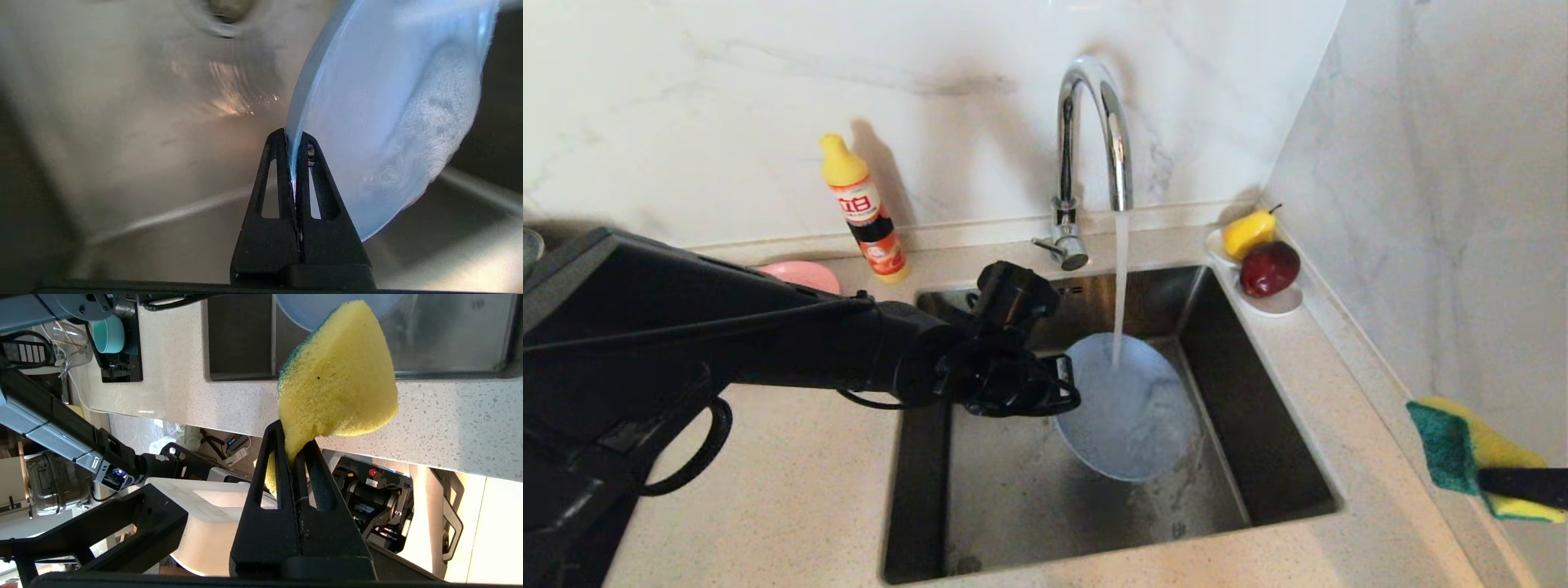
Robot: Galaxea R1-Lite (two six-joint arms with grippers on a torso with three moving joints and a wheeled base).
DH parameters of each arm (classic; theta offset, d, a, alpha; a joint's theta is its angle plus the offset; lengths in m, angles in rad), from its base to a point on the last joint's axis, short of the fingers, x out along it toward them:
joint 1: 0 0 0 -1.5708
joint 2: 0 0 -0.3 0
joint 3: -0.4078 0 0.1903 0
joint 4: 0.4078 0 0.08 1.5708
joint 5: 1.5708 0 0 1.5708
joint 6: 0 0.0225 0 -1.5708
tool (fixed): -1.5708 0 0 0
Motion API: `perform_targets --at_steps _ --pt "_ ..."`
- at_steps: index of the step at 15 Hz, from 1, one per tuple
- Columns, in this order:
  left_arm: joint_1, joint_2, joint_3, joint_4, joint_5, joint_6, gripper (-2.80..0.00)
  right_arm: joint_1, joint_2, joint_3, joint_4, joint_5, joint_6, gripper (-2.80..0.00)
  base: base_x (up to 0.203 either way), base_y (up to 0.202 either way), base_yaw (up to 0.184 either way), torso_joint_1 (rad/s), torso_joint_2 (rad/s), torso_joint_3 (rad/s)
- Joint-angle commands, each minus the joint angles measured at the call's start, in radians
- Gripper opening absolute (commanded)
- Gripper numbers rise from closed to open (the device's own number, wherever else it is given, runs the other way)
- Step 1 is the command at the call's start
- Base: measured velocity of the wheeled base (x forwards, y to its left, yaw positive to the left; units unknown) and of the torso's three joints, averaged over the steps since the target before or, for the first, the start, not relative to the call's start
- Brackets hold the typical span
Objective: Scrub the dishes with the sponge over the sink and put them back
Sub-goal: Rinse the plate
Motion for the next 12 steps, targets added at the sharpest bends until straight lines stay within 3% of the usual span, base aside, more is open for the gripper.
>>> perform_targets --at_steps 1,4,7,9,12 --pt "0.028 -0.040 0.020 0.017 0.085 0.004 -2.80 0.000 0.003 0.013 0.001 0.007 0.003 -2.80 0.000 0.000 0.000 0.000 0.00 0.000" --pt "0.094 -0.136 0.088 0.023 0.169 0.076 -2.80 0.000 0.003 0.038 -0.001 0.018 0.002 -2.80 0.000 0.000 0.000 0.000 0.00 0.000" --pt "0.169 -0.207 0.169 0.011 0.346 0.200 -2.80 0.000 0.005 0.066 -0.026 0.019 0.003 -2.80 0.000 0.000 0.000 0.000 0.00 0.000" --pt "0.216 -0.236 0.193 0.010 0.392 0.256 -2.80 0.000 0.006 0.077 -0.061 0.019 0.003 -2.80 0.000 0.000 0.000 0.000 0.00 0.000" --pt "0.227 -0.255 0.190 0.010 0.434 0.273 -2.80 0.000 0.004 0.086 -0.062 0.018 0.003 -2.80 0.000 0.000 0.000 0.000 0.00 0.000"
